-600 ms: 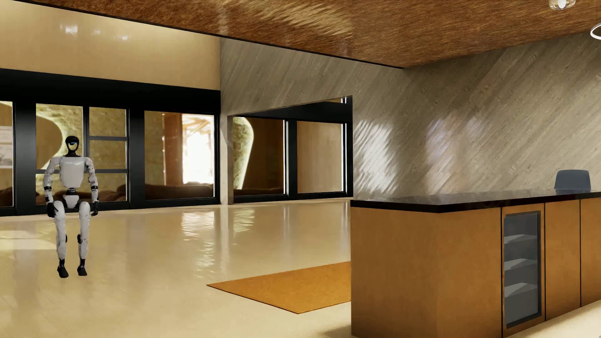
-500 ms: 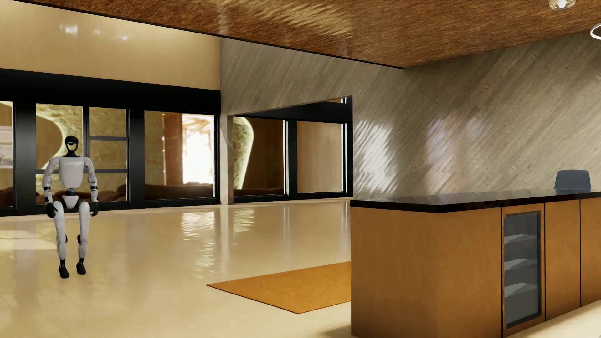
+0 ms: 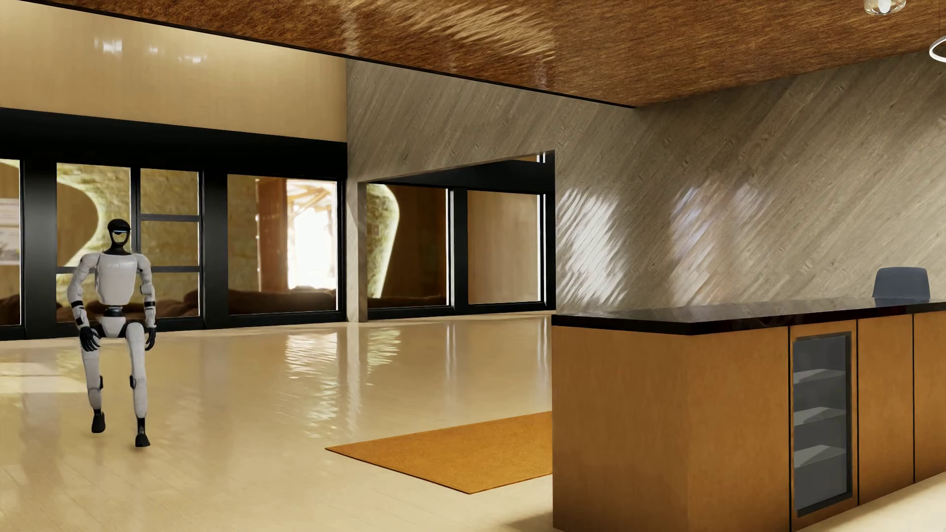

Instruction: Avoid the counter

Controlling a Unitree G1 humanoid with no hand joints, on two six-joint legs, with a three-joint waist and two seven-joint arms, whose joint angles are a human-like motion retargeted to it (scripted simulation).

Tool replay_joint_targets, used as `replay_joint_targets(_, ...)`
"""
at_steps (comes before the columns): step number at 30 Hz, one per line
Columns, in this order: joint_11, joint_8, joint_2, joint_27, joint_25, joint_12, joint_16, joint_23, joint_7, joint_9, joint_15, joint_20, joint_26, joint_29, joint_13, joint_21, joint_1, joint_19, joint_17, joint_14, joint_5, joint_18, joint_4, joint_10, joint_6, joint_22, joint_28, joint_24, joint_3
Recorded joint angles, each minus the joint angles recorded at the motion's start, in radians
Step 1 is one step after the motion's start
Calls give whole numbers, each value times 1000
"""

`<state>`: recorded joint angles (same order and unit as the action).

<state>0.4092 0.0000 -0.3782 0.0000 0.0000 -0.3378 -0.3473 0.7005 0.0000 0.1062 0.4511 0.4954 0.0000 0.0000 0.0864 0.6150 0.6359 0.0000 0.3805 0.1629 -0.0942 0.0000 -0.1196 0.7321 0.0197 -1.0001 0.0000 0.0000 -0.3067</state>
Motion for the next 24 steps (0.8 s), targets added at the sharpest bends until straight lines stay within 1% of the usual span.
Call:
replay_joint_targets(1,38,0,1,0,0,0,-2,23,0,-8,-79,-5,0,0,17,20,7,0,-8,8,13,0,3,61,-11,-13,0,0,-19)
replay_joint_targets(2,113,0,19,0,0,6,-3,60,0,-13,-203,4,0,0,36,45,1,0,-13,30,29,0,19,118,-27,-28,0,0,-23)
replay_joint_targets(3,235,0,54,0,0,12,-2,107,0,-13,-362,16,0,0,52,62,-35,0,-20,66,49,0,42,160,-34,-42,0,0,-11)
replay_joint_targets(4,409,0,131,0,0,20,2,148,0,-13,-510,15,0,0,70,73,-83,0,-22,104,51,0,61,172,-24,-41,0,0,14)
replay_joint_targets(5,618,0,234,0,0,28,7,173,0,-6,-586,11,0,0,86,83,-146,0,-19,138,53,0,80,163,-14,-21,0,0,43)
replay_joint_targets(6,803,0,340,0,0,37,7,174,0,8,-586,8,0,0,107,82,-220,0,-13,167,55,0,99,144,-7,12,0,0,81)
replay_joint_targets(7,907,0,446,0,0,48,10,178,0,14,-561,6,0,0,132,60,-302,0,-15,186,47,0,111,104,8,46,0,0,137)
replay_joint_targets(8,917,0,552,0,0,63,9,179,0,19,-549,1,0,0,151,54,-389,0,-15,192,33,0,110,48,27,81,0,0,190)
replay_joint_targets(9,836,0,644,0,0,75,6,189,0,28,-564,-16,0,0,157,70,-481,0,-10,184,20,0,110,-21,43,119,0,0,243)
replay_joint_targets(11,503,0,775,0,0,83,-6,184,0,29,-678,-45,0,0,190,61,-664,0,-2,187,8,0,100,-147,64,197,0,0,341)
replay_joint_targets(12,318,0,818,0,0,97,-17,177,0,24,-675,-39,0,0,202,57,-743,0,2,206,16,0,95,-195,72,231,0,0,388)
replay_joint_targets(13,172,0,859,0,0,114,-28,172,0,15,-564,-47,0,0,208,53,-807,0,3,231,22,0,92,-224,72,262,0,0,417)
replay_joint_targets(14,88,0,890,0,0,132,-37,166,0,9,-388,-49,0,0,215,52,-865,0,6,255,30,0,87,-235,75,280,0,0,441)
replay_joint_targets(15,83,0,910,0,0,151,-41,164,0,7,-289,-51,0,0,219,50,-906,0,8,266,46,0,77,-230,82,286,0,0,467)
replay_joint_targets(16,107,0,930,0,0,161,-38,169,0,8,-366,-63,0,0,222,45,-934,0,6,252,53,0,69,-209,86,280,0,0,492)
replay_joint_targets(17,144,0,966,0,0,153,-32,178,0,6,-547,-80,0,0,227,50,-957,0,4,200,38,0,49,-163,93,263,0,0,517)
replay_joint_targets(18,226,0,988,0,0,142,-19,193,0,-5,-692,-95,0,0,225,50,-938,0,-1,83,20,0,20,-78,113,238,0,0,519)
replay_joint_targets(19,288,0,971,0,0,126,-6,216,0,-16,-737,-92,0,0,221,62,-899,0,-4,-70,-19,0,-5,60,133,200,0,0,489)
replay_joint_targets(20,319,0,927,0,0,107,-6,230,0,-25,-720,-74,0,0,210,74,-817,0,-9,-185,-59,0,-16,246,134,171,0,0,449)
replay_joint_targets(21,319,0,865,0,0,86,-7,238,0,-31,-674,-61,0,0,199,49,-706,0,-18,-184,-100,0,-37,438,138,163,0,0,412)
replay_joint_targets(22,287,0,768,0,0,66,-4,239,0,-27,-603,-62,0,0,187,11,-607,0,-25,-77,-121,0,-44,571,135,161,0,0,369)
replay_joint_targets(23,236,0,651,0,0,57,-5,227,0,-17,-526,-47,0,0,167,8,-520,0,-20,35,-120,0,-26,616,113,146,0,0,317)
replay_joint_targets(24,188,0,554,0,0,43,-6,210,0,-18,-449,-43,0,0,144,6,-426,0,-12,95,-110,0,-12,592,86,135,0,0,254)
